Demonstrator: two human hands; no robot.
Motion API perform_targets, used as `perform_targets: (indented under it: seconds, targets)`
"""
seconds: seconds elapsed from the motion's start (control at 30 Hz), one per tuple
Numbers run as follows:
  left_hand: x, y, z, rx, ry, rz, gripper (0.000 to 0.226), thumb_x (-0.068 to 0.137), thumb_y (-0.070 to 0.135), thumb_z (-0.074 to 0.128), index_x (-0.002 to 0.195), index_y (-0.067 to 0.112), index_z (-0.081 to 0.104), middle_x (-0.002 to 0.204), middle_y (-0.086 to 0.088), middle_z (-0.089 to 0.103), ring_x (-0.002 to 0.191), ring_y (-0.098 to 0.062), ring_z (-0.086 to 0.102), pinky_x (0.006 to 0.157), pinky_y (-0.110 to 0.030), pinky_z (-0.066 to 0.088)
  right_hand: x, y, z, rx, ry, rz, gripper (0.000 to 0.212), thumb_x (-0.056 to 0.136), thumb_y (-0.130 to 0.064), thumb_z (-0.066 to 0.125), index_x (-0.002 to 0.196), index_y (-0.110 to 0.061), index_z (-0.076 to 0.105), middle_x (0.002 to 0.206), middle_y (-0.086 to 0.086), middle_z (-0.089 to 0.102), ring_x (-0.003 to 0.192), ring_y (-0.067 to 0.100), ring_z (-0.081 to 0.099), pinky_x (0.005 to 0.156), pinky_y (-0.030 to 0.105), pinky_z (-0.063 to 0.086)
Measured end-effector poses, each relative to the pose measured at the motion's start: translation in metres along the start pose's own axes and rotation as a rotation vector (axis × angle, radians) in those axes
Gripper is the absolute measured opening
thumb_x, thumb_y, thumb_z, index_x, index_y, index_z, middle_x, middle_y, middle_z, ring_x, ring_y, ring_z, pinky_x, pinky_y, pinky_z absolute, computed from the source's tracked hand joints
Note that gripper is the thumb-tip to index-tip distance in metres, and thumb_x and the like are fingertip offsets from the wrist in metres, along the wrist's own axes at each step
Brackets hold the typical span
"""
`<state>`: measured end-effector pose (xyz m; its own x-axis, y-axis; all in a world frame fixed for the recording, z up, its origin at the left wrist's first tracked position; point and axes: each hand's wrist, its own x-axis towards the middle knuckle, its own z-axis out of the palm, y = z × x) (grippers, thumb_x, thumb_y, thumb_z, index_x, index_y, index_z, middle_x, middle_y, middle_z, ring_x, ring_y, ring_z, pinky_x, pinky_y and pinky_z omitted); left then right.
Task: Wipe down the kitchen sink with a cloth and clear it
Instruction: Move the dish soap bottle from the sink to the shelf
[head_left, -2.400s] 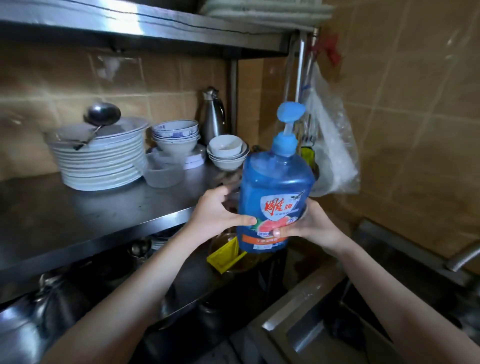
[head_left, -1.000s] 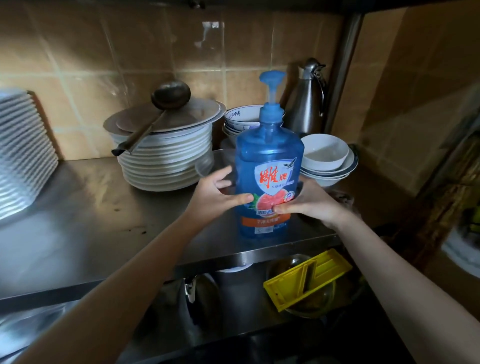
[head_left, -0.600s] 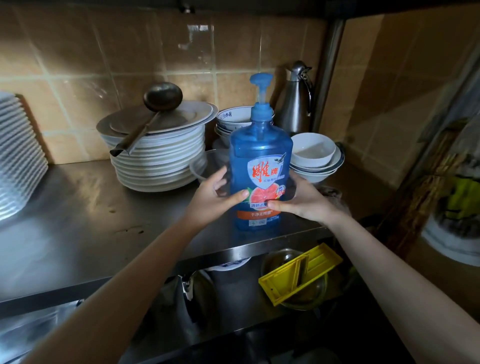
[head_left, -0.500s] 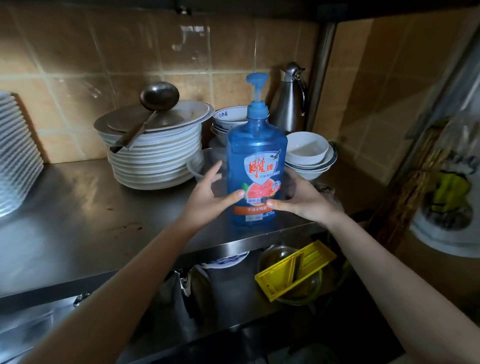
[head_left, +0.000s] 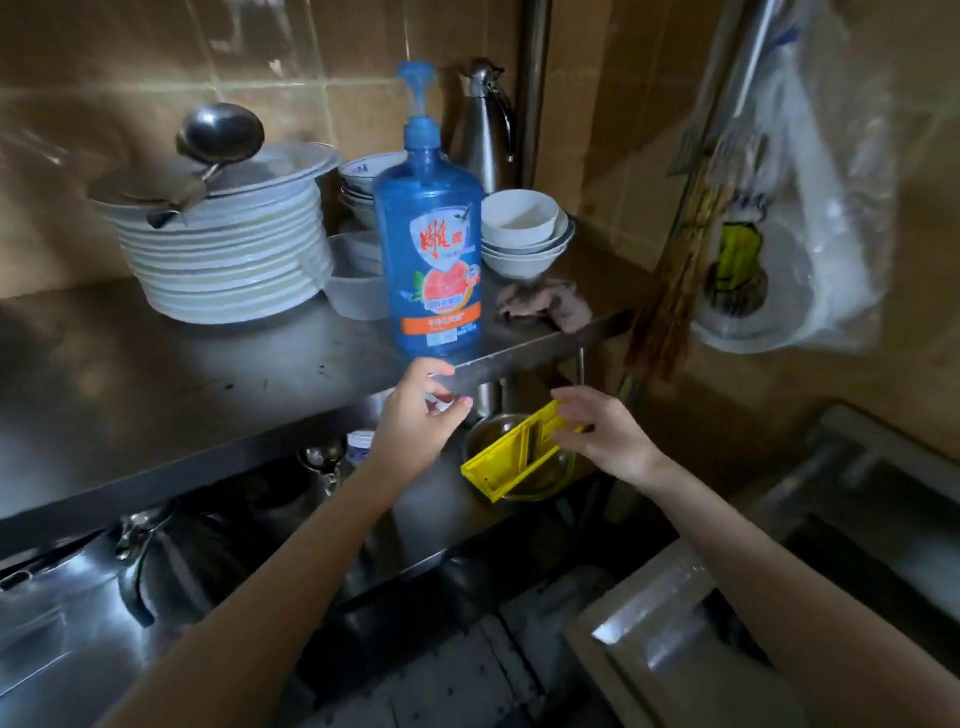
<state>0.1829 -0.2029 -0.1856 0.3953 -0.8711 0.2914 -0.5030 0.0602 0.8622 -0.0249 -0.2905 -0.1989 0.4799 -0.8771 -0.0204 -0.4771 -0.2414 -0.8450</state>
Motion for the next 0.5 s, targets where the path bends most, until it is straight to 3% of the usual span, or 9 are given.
perform_targets:
  seconds: [0.07,0.2,0.37,0.5]
  targets:
    - [-0.014,-0.004,0.016,0.048,-0.044,0.048,0.027,0.078,0.009,0.07,0.101,0.011,0.057,0.077,0.001,0.058,0.069,-0.02,0.055,0.069,-0.019,0.041,-0.023,0.021,-0.007,-0.039,0.032,0.012,0.05,0.081,-0.004,0.072,0.127,-0.007,0.055,0.121,0.015,0.061,0.111,0.019,0.057,0.09,0.026,0.047]
    - [-0.036,-0.013,0.051,0.217,-0.183,0.109,0.027,0.079,0.014,0.068,0.105,0.014,0.058,0.086,0.003,0.058,0.077,-0.018,0.058,0.073,-0.028,0.043,-0.069,0.065,-0.024,-0.202,0.146,0.087,0.044,0.083,-0.012,0.07,0.125,-0.016,0.057,0.12,0.006,0.062,0.112,0.014,0.056,0.089,0.018,0.041]
    - [-0.057,-0.012,0.095,0.454,-0.291,0.267,0.031,0.081,0.023,0.066,0.11,0.018,0.057,0.106,-0.002,0.063,0.1,-0.026,0.058,0.083,-0.041,0.046,-0.125,0.116,-0.046,-0.477,0.265,0.221,0.045,0.085,-0.018,0.063,0.129,-0.023,0.054,0.128,0.004,0.056,0.12,0.023,0.051,0.101,0.041,0.042]
    - [-0.07,-0.003,0.133,0.596,-0.348,0.343,0.031,0.084,0.031,0.061,0.114,0.024,0.053,0.113,0.001,0.06,0.105,-0.026,0.056,0.083,-0.037,0.04,-0.172,0.148,-0.06,-0.638,0.329,0.287,0.045,0.087,-0.018,0.058,0.13,-0.028,0.052,0.128,0.002,0.055,0.12,0.025,0.048,0.102,0.039,0.036]
